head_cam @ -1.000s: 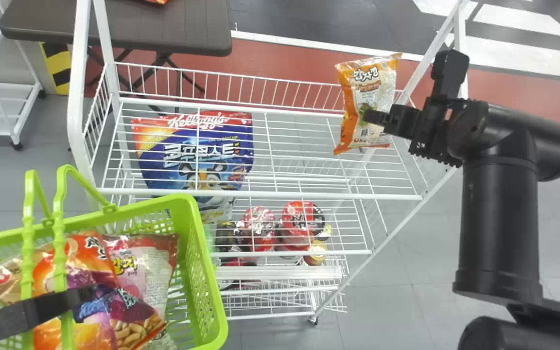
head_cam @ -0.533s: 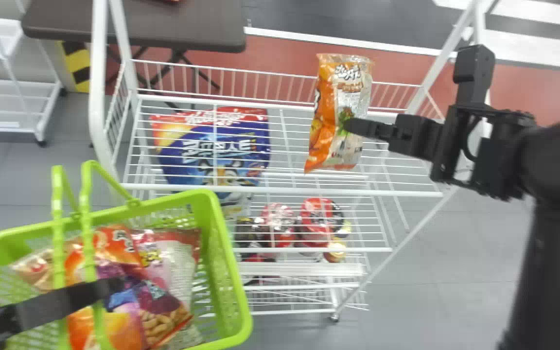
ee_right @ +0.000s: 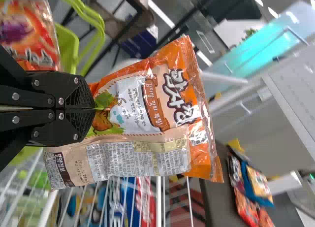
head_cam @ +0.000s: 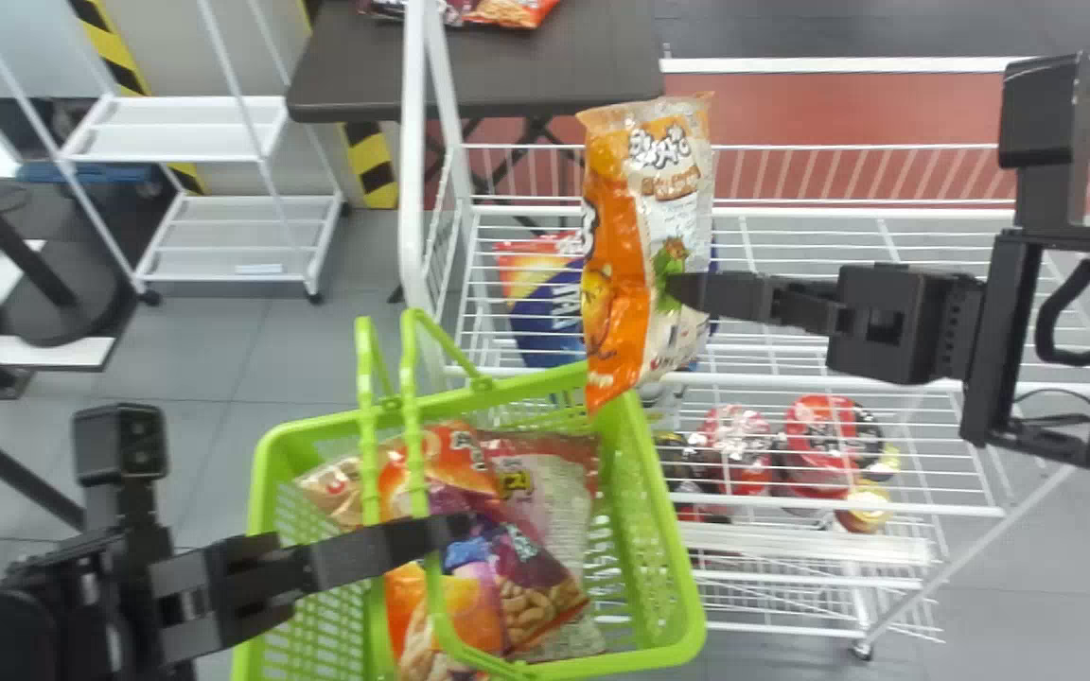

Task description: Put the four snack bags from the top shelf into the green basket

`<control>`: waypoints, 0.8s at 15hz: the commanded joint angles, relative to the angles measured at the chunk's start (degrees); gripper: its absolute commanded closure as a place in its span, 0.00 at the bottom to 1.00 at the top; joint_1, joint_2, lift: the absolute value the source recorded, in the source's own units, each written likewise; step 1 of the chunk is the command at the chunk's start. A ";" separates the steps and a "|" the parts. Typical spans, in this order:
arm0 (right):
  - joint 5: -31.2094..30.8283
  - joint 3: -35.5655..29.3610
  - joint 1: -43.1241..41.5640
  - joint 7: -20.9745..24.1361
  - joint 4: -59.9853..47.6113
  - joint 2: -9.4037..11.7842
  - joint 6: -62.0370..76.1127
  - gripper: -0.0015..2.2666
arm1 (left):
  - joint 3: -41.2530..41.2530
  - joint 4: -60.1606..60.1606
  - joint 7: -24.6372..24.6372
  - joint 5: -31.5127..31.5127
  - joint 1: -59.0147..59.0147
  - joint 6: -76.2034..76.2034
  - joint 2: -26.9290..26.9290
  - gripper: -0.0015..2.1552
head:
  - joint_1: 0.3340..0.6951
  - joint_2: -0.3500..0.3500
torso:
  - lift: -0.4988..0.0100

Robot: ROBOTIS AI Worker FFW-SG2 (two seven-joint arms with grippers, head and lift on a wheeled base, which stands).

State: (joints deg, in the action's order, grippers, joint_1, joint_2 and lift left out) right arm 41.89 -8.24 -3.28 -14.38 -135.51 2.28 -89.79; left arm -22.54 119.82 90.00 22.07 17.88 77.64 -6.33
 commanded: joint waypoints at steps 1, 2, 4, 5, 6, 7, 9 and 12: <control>2.93 2.44 0.73 0.32 -0.54 -0.25 -0.29 0.99 | 0.75 -0.11 0.57 0.07 -0.92 0.02 0.01 1.00 | 1.00 0.70 | 0.98; 3.55 3.32 0.82 0.49 -0.54 -0.52 -0.29 0.99 | 0.92 -0.55 0.57 -0.01 -1.71 0.02 0.01 1.00 | 1.00 0.73 | 0.98; 6.62 3.58 1.26 1.55 -0.63 -1.13 -0.29 0.99 | 1.01 -2.31 0.57 -0.36 -3.20 0.02 0.01 1.00 | 1.00 0.77 | 0.98; 8.29 3.58 1.61 1.99 -0.63 -1.13 -0.29 0.99 | 0.92 -3.01 0.57 -0.45 -3.82 0.02 0.01 1.00 | 1.00 0.80 | 0.98; 9.52 3.67 1.97 1.99 -0.63 -1.05 -0.29 0.99 | 0.66 -3.36 0.57 -0.45 -4.26 0.19 -0.08 1.00 | 1.00 0.82 | 0.98; 9.87 3.84 2.14 1.99 -0.63 -1.05 -0.29 0.99 | 0.39 -3.27 0.57 -0.36 -4.34 0.37 0.01 1.00 | 1.00 0.83 | 0.98; 10.40 4.02 2.14 1.99 -0.54 -0.78 -0.29 0.99 | 0.04 -3.10 0.57 0.16 -4.34 0.90 0.01 1.00 | 1.00 0.86 | 0.98; 10.75 3.76 3.55 1.99 0.16 -0.61 -0.29 0.99 | -1.01 -3.01 0.57 1.04 -4.34 1.25 0.01 1.00 | 1.00 0.88 | 0.98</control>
State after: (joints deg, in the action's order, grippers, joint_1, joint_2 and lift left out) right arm 52.54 -4.40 -0.37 -12.39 -135.70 1.53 -89.79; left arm -23.03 116.78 90.00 22.66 13.56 78.79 -6.33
